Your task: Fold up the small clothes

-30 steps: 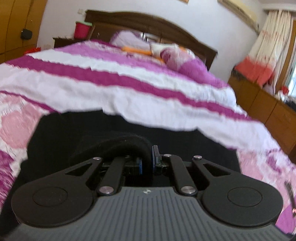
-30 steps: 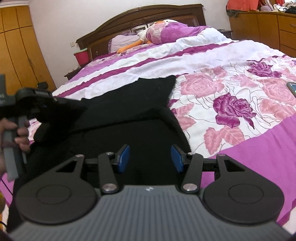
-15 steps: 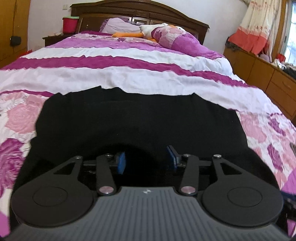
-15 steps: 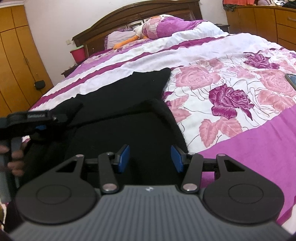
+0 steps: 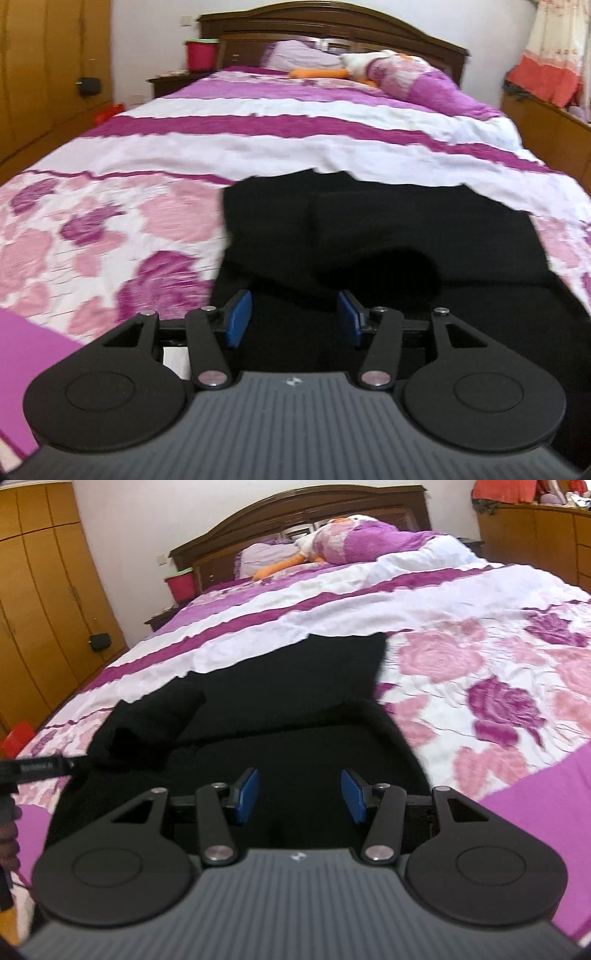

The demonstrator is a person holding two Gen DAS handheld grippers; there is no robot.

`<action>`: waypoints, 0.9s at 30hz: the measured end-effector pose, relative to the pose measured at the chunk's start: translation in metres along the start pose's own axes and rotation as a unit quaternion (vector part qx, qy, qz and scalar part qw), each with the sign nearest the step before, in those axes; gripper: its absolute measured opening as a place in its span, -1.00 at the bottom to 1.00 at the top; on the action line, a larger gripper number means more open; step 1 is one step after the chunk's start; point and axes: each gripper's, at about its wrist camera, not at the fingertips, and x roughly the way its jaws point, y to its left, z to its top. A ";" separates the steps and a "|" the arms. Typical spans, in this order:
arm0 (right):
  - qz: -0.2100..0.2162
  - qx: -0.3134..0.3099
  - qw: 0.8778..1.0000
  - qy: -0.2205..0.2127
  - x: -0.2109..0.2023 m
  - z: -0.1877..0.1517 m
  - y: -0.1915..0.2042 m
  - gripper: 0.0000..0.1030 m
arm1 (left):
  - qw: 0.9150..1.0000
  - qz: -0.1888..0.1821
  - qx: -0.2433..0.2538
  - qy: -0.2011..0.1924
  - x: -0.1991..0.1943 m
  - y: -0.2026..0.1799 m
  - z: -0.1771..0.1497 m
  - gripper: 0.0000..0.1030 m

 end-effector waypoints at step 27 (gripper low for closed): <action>0.108 0.030 0.990 0.086 0.163 0.063 0.103 0.05 | 0.997 0.051 -0.051 0.007 0.045 0.040 -0.005 0.12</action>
